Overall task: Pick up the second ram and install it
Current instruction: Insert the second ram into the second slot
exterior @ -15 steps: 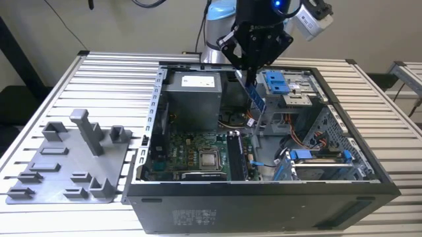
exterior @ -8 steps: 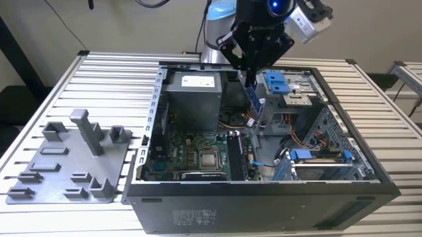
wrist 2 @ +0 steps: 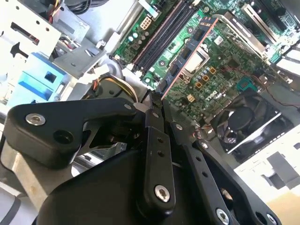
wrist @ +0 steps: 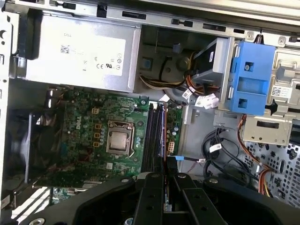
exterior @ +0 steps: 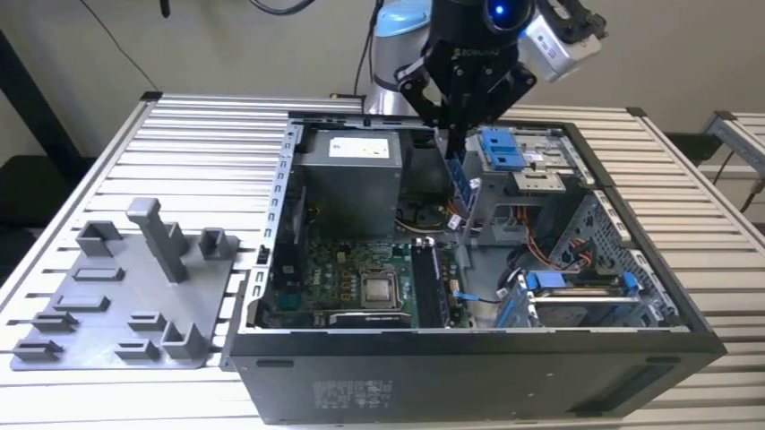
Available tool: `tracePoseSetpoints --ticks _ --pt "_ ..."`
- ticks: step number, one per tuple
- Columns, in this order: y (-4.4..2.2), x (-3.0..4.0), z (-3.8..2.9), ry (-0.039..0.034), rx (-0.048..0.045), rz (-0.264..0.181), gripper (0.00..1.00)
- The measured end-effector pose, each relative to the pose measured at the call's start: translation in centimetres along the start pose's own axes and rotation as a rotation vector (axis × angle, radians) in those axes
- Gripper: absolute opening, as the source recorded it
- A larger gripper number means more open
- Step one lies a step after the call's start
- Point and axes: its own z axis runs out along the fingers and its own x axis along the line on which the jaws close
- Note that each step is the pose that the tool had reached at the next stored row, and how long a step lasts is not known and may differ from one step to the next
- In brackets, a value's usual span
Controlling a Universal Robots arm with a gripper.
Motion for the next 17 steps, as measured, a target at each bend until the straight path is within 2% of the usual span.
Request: tracePoseSetpoints --ticks 6,17 --pt "-0.02 -0.19 0.07 0.0129 -0.0009 0.011 0.14" --pt "-0.05 -0.53 0.2 0.0305 -0.0017 0.039 0.14"
